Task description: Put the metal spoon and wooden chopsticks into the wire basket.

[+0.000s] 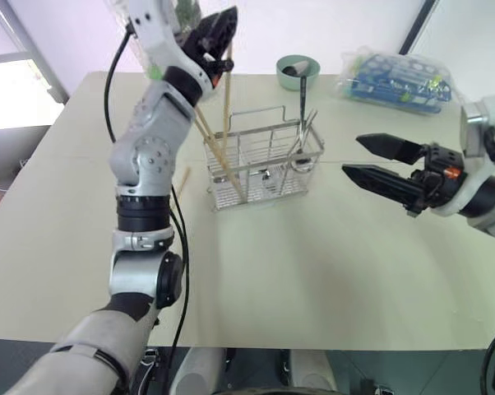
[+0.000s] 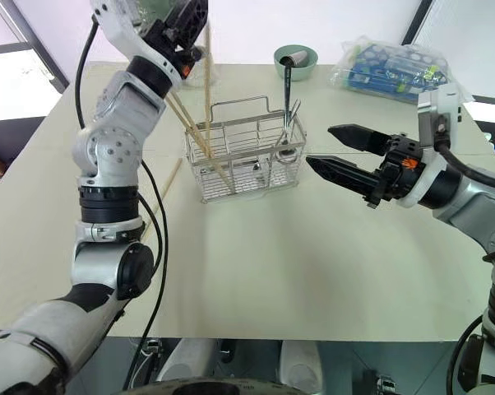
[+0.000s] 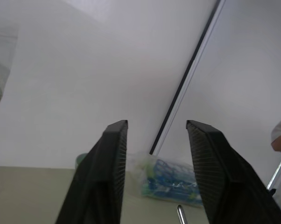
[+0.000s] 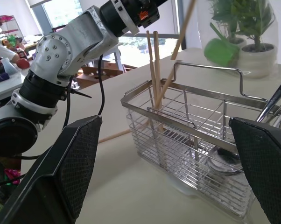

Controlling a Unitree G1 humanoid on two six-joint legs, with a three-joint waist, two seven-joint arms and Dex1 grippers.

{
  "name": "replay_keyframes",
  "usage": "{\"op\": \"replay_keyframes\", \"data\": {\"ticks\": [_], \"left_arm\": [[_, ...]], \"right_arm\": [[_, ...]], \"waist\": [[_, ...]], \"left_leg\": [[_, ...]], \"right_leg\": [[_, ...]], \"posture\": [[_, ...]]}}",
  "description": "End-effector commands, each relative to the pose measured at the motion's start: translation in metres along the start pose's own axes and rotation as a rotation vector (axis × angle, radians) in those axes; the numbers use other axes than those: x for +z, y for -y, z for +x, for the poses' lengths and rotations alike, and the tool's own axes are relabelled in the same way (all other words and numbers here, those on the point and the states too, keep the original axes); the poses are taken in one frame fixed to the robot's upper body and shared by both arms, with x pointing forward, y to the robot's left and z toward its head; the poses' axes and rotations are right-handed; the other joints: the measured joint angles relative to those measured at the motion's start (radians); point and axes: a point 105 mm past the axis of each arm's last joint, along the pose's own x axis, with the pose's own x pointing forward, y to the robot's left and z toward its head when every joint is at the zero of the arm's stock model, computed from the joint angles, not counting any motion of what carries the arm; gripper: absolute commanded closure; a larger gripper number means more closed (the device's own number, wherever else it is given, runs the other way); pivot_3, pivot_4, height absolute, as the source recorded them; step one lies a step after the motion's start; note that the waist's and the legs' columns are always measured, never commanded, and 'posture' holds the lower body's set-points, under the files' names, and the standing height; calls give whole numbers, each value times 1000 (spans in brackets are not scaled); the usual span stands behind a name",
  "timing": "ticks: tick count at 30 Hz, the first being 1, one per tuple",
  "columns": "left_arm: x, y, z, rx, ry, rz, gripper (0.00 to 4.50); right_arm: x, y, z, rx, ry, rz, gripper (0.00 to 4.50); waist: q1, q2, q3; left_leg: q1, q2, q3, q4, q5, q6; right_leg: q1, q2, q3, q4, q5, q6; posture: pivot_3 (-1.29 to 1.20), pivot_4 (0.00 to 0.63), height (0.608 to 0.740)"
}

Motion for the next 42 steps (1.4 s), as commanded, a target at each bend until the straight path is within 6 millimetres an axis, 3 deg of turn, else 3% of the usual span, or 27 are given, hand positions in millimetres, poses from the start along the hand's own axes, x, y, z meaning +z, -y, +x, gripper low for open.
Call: {"op": "replay_keyframes", "data": {"ticks": [1,3,6,8,11,13,15,18,21,24,27,30,38,42], "left_arm": [[29,11,-3,-46,84,-7,826],[36,11,-5,-46,92,-14,45],[57,6,-6,-27,121,13,45],[82,-15,-7,74,141,57,45],[84,-65,-16,283,-38,266,45],[68,-95,-30,390,-216,409,45],[54,-118,-44,474,-342,422,45],[21,-136,-66,531,-561,439,45],[-8,-139,-80,531,-694,419,45],[-50,-134,-96,485,-835,362,45],[-75,-131,-106,465,-911,343,45],[-95,-131,-116,451,-975,308,45],[-125,-135,-138,452,-1100,305,45],[-128,-134,-138,441,-1100,292,1245]], "right_arm": [[10,-6,1,19,28,-41,0],[9,-6,2,19,28,-38,0],[9,-4,4,23,28,-35,0],[9,-3,6,24,29,-34,0],[9,-2,7,33,30,-29,0],[7,-2,8,38,26,-25,0],[5,-2,9,41,22,-24,0],[5,-1,11,45,22,-25,0],[6,0,12,49,22,-27,0],[7,-1,13,54,20,-30,0],[8,-1,13,53,22,-33,0],[7,-1,14,51,22,-34,0],[4,-4,11,41,14,-33,0],[3,-4,9,34,12,-31,0]], "waist": [[1,0,0],[1,0,0],[0,0,0],[-3,0,0],[-9,0,0],[-11,3,-1],[-7,3,-2],[6,1,0],[4,-1,1],[1,-1,0],[1,0,0],[-4,0,0],[0,0,0],[1,1,0]], "left_leg": [[0,0,0,0,0,0],[0,0,0,0,0,0],[0,0,0,0,0,0],[0,0,0,0,0,0],[0,0,0,0,0,0],[3,0,1,-2,0,1],[4,0,2,-2,-1,1],[3,0,1,-1,-1,1],[2,-1,0,0,-1,1],[2,-1,0,-1,-1,1],[2,-1,0,-2,-1,1],[1,0,1,-2,-1,1],[2,0,1,-2,-1,1],[2,0,1,-1,-1,1]], "right_leg": [[0,0,0,0,0,0],[0,0,0,0,0,0],[0,0,0,0,0,0],[0,0,0,0,0,0],[-1,1,0,0,0,0],[0,0,2,0,0,0],[0,1,3,2,0,0],[0,1,3,2,0,0],[-1,1,3,0,0,0],[0,0,3,-1,0,1],[0,0,3,0,0,0],[-1,0,3,0,0,0],[0,0,3,-1,0,0],[0,0,3,-1,0,0]], "posture": [[0,150,687],[0,150,687],[0,150,687],[0,150,687],[0,150,687],[0,150,687],[0,150,687],[0,150,687],[0,150,687],[0,150,687],[0,150,687],[0,150,687],[0,150,687],[0,150,687]]}}
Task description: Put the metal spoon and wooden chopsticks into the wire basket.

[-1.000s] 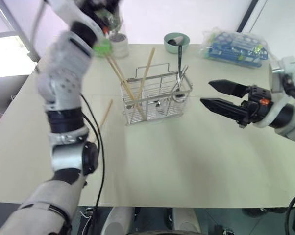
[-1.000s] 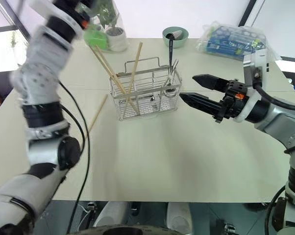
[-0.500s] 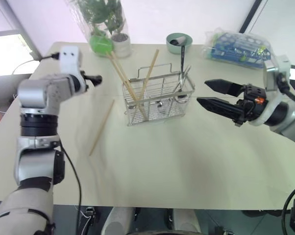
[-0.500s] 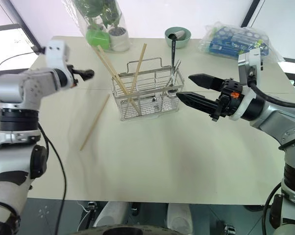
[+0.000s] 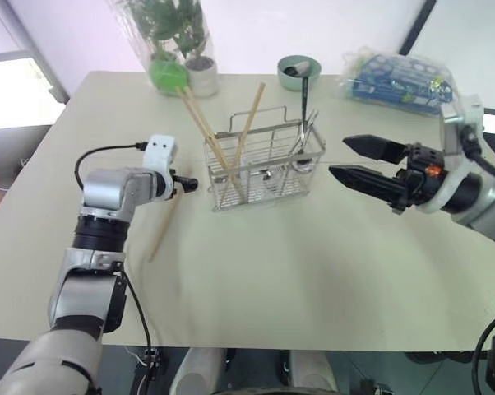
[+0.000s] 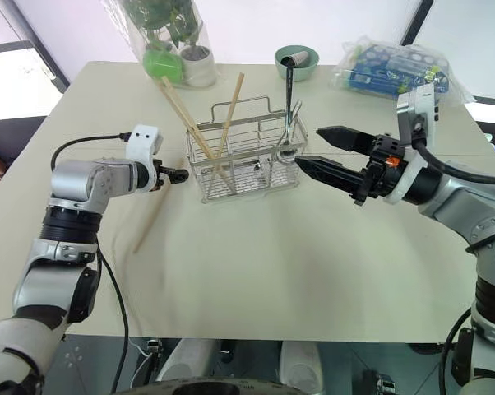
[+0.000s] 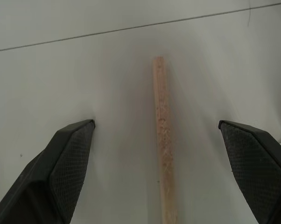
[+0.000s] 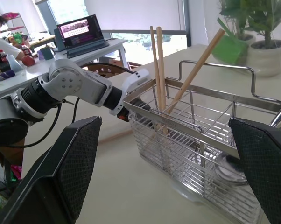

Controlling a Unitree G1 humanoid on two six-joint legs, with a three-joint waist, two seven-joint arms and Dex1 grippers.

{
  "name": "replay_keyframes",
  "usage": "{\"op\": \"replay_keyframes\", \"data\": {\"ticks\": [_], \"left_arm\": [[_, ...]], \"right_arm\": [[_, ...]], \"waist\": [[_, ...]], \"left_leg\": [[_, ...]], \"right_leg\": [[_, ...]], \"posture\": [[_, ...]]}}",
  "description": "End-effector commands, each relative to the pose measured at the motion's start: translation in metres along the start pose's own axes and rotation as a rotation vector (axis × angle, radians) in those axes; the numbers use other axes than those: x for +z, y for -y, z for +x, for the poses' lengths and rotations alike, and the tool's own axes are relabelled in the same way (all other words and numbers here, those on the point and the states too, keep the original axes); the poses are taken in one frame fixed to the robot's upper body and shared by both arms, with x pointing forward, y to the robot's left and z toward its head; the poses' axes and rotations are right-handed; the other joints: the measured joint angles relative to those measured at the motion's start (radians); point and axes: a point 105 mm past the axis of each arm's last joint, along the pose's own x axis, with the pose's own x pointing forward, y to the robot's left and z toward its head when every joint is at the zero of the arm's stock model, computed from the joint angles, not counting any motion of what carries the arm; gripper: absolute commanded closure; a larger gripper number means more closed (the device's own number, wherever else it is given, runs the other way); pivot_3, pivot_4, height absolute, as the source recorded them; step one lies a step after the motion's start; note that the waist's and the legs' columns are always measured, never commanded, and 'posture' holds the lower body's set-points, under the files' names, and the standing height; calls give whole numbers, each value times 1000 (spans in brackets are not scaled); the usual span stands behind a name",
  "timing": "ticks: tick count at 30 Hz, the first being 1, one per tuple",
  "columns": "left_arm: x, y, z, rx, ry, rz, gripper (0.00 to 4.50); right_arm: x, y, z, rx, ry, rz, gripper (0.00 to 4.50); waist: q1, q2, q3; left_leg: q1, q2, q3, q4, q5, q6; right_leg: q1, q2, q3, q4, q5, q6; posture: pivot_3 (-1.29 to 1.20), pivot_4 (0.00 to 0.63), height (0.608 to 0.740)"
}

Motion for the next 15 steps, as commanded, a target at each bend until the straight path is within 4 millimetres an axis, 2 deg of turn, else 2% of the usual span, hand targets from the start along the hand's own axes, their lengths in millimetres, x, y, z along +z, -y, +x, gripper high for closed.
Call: {"op": "replay_keyframes", "data": {"ticks": [1,6,9,11,13,15], "left_arm": [[1,4,1,-15,1,8,1892],[6,4,0,-12,15,3,4447],[13,1,-2,-3,48,-5,4485],[27,-10,-6,45,120,-18,4485],[49,-23,-13,116,239,-21,4485],[84,-40,-29,199,434,-71,4485]], "right_arm": [[11,-7,-3,10,31,-49,0],[11,-8,-3,8,34,-50,0],[12,-7,-3,8,38,-50,0],[12,-7,-3,9,40,-51,0],[13,-6,-3,9,41,-51,0],[13,-6,-3,11,40,-50,0]], "waist": [[1,0,0],[2,0,0],[2,0,0],[2,0,0],[1,0,0],[1,-1,0]], "left_leg": [[0,0,0,0,0,0],[0,0,0,0,0,0],[0,0,0,0,0,0],[0,0,0,0,0,0],[0,0,0,0,0,0],[0,0,0,0,0,0]], "right_leg": [[0,0,0,0,0,0],[0,0,0,0,0,0],[0,0,0,0,0,0],[0,0,0,0,0,0],[0,0,0,0,0,0],[0,0,0,0,0,0]], "posture": [[0,150,687],[0,150,687],[0,150,687],[0,150,687],[0,150,687],[0,150,687]]}}
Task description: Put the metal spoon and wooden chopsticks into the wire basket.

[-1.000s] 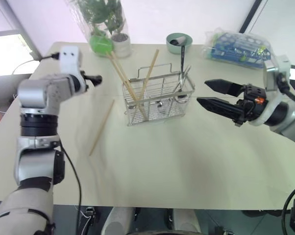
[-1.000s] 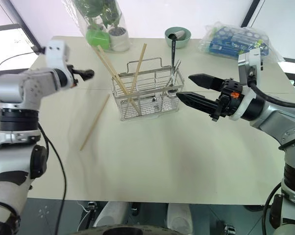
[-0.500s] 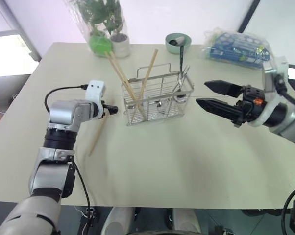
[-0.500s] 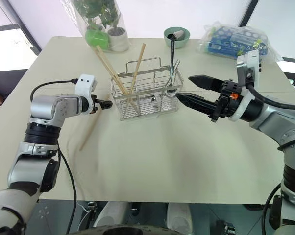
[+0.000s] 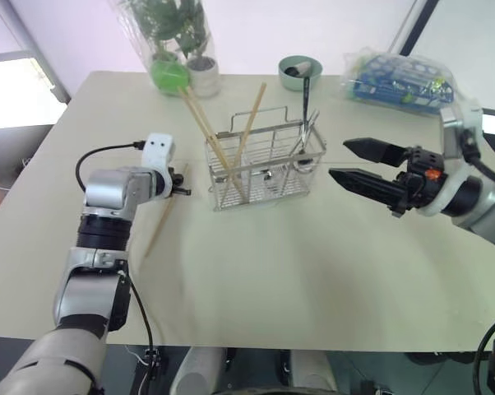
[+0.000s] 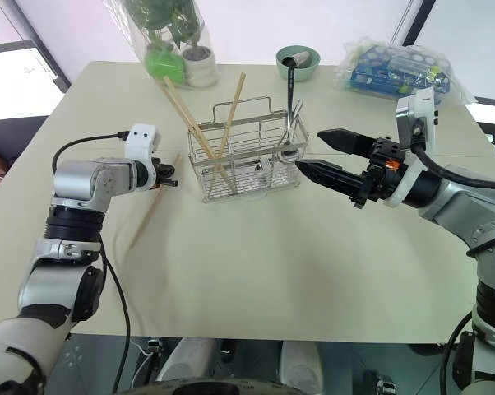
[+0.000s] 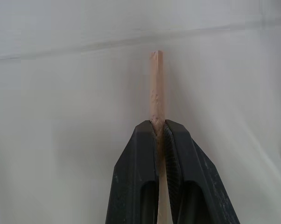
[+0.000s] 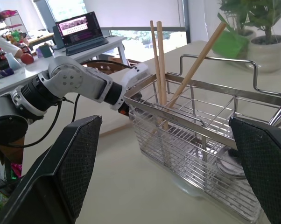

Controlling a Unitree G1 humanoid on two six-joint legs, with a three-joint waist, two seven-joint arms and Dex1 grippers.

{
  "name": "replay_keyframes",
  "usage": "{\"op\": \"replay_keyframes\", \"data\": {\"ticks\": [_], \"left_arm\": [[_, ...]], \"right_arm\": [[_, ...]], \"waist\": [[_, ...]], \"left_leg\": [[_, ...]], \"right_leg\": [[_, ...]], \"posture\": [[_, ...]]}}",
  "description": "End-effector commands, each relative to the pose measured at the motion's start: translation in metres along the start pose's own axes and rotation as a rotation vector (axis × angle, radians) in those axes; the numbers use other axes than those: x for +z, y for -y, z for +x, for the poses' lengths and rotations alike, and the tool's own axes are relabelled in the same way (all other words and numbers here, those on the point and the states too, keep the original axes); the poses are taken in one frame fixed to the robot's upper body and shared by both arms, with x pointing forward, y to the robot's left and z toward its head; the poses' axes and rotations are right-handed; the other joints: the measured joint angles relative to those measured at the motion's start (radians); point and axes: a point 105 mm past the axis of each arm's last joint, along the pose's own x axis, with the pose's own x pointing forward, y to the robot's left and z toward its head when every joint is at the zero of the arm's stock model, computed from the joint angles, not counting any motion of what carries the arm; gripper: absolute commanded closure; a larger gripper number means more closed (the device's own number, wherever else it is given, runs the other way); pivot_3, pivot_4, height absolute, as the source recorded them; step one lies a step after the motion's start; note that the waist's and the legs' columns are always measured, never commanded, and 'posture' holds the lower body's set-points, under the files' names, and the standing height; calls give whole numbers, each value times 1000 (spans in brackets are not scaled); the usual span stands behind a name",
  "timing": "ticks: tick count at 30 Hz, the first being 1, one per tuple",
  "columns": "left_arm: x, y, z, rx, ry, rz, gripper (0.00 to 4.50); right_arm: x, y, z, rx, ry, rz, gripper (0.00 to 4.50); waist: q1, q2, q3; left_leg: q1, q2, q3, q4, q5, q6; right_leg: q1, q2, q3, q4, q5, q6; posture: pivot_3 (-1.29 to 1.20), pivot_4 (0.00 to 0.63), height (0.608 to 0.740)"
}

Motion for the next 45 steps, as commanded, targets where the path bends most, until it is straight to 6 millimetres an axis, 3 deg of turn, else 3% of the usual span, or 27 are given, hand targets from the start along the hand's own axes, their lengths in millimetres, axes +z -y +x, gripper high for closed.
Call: {"op": "replay_keyframes", "data": {"ticks": [1,4,7,10,14,19,26,29,35,42,45], "left_arm": [[91,-31,-32,116,418,-111,4485],[146,-39,-72,52,721,-302,4485],[185,-41,-115,-57,961,-463,4485],[206,-39,-144,-161,1092,-542,4485],[228,0,-173,-395,1162,-559,4485],[224,51,-170,-504,1132,-437,4485],[198,86,-141,-522,1030,-297,4485],[187,95,-135,-546,1010,-279,3316],[175,103,-132,-600,987,-320,146],[186,81,-145,-586,998,-302,38],[178,62,-165,-645,930,-20,38]], "right_arm": [[13,-4,-3,12,43,-45,0],[14,-4,-2,14,44,-44,0],[14,-4,-2,17,42,-43,0],[14,-3,-2,17,39,-43,0],[14,-3,-1,17,36,-43,0],[14,-3,0,20,38,-44,0],[16,-3,-2,6,47,-49,0],[15,-4,-4,-3,52,-45,0],[13,-4,-6,-14,53,-42,0],[14,1,-9,-32,42,-54,0],[16,12,-19,-61,7,-84,0]], "waist": [[0,-1,0],[0,-1,1],[0,-1,0],[-1,-1,0],[1,-1,0],[1,-1,0],[-7,0,0],[-6,0,0],[0,0,0],[-5,0,0],[-13,0,0]], "left_leg": [[0,0,0,0,0,0],[-2,0,0,0,0,0],[-2,0,0,0,0,1],[-2,0,0,0,0,1],[-1,0,0,2,0,1],[0,-1,0,4,0,1],[1,0,1,2,0,1],[1,0,1,2,0,1],[1,0,1,2,0,1],[1,0,1,2,0,1],[0,0,1,1,0,1]], "right_leg": [[0,0,0,0,0,0],[-1,0,0,-1,0,0],[-1,0,-1,-3,0,1],[0,0,-1,-3,1,1],[1,1,-1,-1,1,1],[4,1,-1,-3,2,3],[3,1,0,-2,2,2],[3,1,0,-2,2,2],[3,1,0,-2,2,2],[3,1,0,-2,2,2],[1,1,0,-2,2,2]], "posture": [[0,150,687],[0,150,687],[0,150,687],[0,150,687],[0,150,687],[0,150,687],[0,150,687],[0,150,687],[0,150,687],[0,150,687],[0,150,687]]}}
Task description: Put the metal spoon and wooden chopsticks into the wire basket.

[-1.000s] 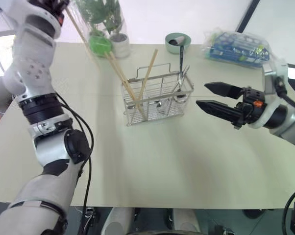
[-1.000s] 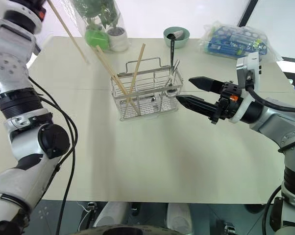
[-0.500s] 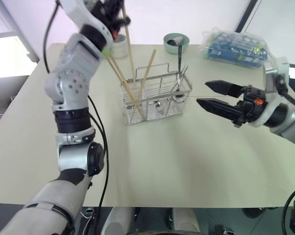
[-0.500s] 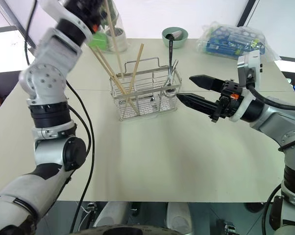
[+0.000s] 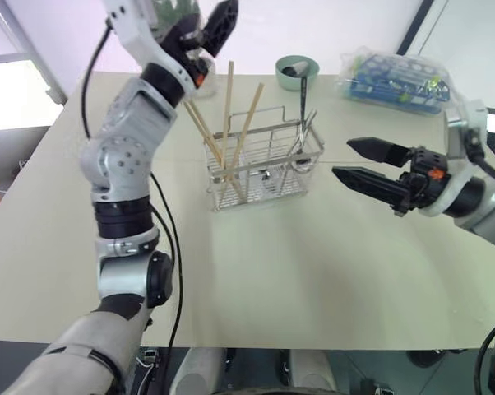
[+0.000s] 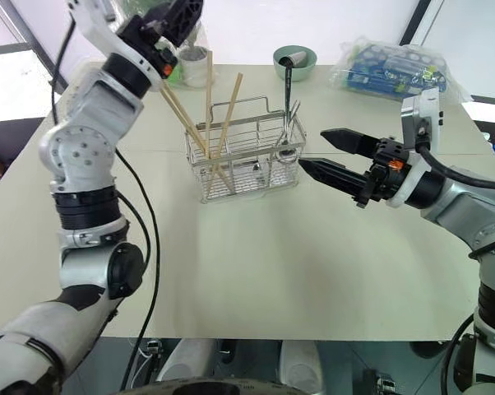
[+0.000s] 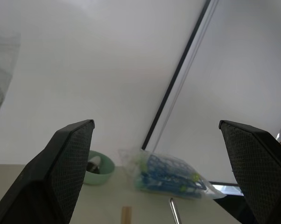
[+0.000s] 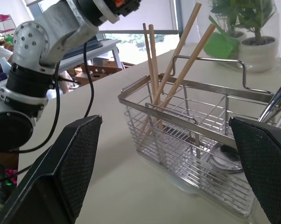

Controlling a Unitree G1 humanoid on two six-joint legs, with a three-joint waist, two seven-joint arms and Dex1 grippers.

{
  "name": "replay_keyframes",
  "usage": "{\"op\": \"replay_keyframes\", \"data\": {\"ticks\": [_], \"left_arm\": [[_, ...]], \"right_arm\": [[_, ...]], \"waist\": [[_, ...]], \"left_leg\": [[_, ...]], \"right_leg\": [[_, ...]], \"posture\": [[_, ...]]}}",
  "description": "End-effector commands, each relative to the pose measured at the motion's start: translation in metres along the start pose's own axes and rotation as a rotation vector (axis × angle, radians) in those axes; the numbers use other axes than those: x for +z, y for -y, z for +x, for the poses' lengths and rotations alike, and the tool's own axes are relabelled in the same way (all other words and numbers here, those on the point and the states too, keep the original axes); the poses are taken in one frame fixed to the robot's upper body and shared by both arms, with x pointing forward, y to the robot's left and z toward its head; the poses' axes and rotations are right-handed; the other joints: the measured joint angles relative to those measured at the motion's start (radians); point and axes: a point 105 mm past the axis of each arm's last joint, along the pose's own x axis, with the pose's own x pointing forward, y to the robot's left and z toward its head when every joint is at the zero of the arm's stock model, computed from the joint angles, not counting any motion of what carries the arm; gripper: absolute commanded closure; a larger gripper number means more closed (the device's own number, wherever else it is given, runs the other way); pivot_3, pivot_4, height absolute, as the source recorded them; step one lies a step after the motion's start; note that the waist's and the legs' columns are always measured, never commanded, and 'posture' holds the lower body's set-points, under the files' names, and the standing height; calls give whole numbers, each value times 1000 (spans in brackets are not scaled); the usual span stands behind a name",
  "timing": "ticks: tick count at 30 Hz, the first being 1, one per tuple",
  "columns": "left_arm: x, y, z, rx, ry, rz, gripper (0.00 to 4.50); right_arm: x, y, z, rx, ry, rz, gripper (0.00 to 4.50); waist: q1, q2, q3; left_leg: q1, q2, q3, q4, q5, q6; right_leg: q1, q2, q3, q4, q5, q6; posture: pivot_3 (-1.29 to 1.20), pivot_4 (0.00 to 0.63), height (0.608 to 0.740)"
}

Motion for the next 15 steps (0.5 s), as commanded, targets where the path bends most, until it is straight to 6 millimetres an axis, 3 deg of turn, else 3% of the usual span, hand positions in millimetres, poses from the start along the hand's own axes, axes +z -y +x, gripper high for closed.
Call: {"op": "replay_keyframes", "data": {"ticks": [1,7,15], "left_arm": [[30,5,-27,-198,-116,213,38],[8,-17,-99,-355,-521,423,38],[-13,-25,-138,-362,-715,478,38]], "right_arm": [[16,12,-17,-45,-1,-78,0],[11,33,-37,-86,-82,-104,0],[-2,45,-40,-83,-109,-106,0]], "waist": [[-14,0,0],[-16,4,-1],[-15,5,0]], "left_leg": [[0,0,0,-1,0,0],[2,0,2,-3,-1,1],[2,0,2,-4,-2,-2]], "right_leg": [[-1,0,0,0,0,0],[0,0,2,0,-1,-2],[-2,-1,3,-7,-2,-5]], "posture": [[0,150,687],[0,150,687],[0,150,687]]}}
